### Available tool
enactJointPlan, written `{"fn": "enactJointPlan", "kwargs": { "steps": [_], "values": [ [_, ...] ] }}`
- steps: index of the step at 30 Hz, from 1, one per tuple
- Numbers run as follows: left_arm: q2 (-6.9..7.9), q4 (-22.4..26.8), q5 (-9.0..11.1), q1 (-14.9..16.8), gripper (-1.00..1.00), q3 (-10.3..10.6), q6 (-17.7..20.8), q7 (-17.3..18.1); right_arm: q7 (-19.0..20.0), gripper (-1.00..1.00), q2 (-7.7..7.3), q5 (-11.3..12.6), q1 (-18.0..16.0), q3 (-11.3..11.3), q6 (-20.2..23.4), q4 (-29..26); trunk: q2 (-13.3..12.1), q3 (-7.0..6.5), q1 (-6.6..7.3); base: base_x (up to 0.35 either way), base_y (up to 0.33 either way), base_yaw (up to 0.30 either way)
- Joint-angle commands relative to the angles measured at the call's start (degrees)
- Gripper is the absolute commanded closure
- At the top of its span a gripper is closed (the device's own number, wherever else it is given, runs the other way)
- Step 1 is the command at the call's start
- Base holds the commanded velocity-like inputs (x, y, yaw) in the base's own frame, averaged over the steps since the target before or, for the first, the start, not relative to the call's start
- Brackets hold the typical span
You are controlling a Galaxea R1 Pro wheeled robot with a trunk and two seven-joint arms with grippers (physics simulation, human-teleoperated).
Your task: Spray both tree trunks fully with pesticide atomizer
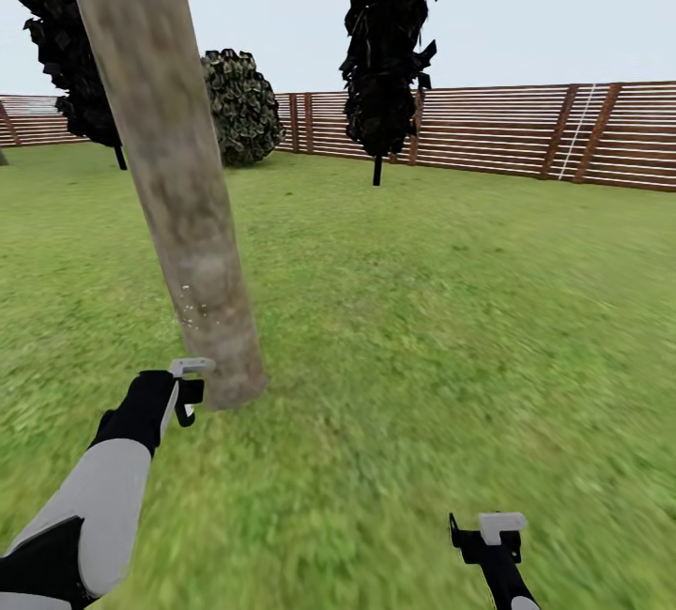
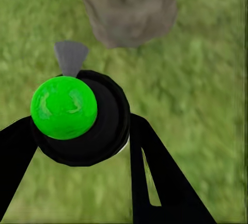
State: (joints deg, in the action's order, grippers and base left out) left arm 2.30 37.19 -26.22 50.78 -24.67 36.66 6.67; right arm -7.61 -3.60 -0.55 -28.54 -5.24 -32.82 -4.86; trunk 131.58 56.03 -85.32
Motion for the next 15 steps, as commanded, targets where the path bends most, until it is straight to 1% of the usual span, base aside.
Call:
{"fn": "enactJointPlan", "kwargs": {
  "steps": [1, 3, 6, 8, 10, 11, 12, 13, 15],
  "values": [
    [-0.07, 0.1, -0.7, 0.1, 1.00, -0.3, 0.2, 0.5, -0.5, -1.00, -0.01, -0.1, 0.0, -0.5, 0.0, 0.0, 0.0, 0.05, 0.01, 0.000, -0.274, 0.000],
    [-0.05, -0.1, -0.7, 0.1, 1.00, -0.3, 0.2, 0.5, -0.5, -1.00, -0.01, 0.0, 0.0, -0.5, 0.0, 0.0, 0.0, 0.05, 0.01, 0.046, -0.272, 0.000],
    [0.26, -0.6, -0.8, -0.1, 1.00, -0.6, 0.1, 0.5, -0.5, -1.00, -0.01, 0.0, 0.0, -0.5, 0.0, 0.0, 0.0, 0.05, 0.01, 0.146, -0.251, -0.024],
    [1.08, -0.6, -0.9, -1.5, 1.00, -0.9, -0.1, 0.5, -0.5, -1.00, -0.01, 0.0, 0.0, -0.5, 0.0, 0.0, 0.0, 0.02, 0.01, 0.212, -0.211, -0.206],
    [2.20, -0.5, -0.9, -2.8, 1.00, -1.0, -0.2, 0.5, -0.5, -1.00, -0.01, 0.0, 0.0, -0.5, 0.0, 0.0, 0.0, -0.02, 0.01, 0.232, -0.193, -0.251],
    [2.78, -0.6, -0.8, -3.2, 1.00, -1.0, -0.2, 0.5, -0.5, -1.00, -0.01, 0.0, 0.0, -0.5, 0.0, 0.0, 0.0, -0.03, 0.01, 0.247, -0.177, -0.171],
    [3.75, -0.6, -0.8, -4.5, 1.00, -1.0, -0.2, 0.5, -0.5, -1.00, -0.01, -0.1, 0.0, -0.5, 0.0, 0.0, 0.0, -0.04, 0.01, 0.276, -0.120, -0.070],
    [4.10, -0.6, -0.8, -5.4, 1.00, -1.1, -0.3, 0.5, -0.5, -1.00, -0.01, -0.1, 0.0, -0.5, 0.0, 0.0, 0.0, -0.04, 0.01, 0.258, -0.062, -0.036],
    [4.23, -0.7, -0.7, -6.5, 1.00, -1.0, -0.3, 0.4, -0.5, -1.00, -0.01, 0.0, 0.0, -0.5, 0.0, 0.0, 0.0, -0.04, 0.01, 0.116, -0.026, -0.015]
  ]
}}
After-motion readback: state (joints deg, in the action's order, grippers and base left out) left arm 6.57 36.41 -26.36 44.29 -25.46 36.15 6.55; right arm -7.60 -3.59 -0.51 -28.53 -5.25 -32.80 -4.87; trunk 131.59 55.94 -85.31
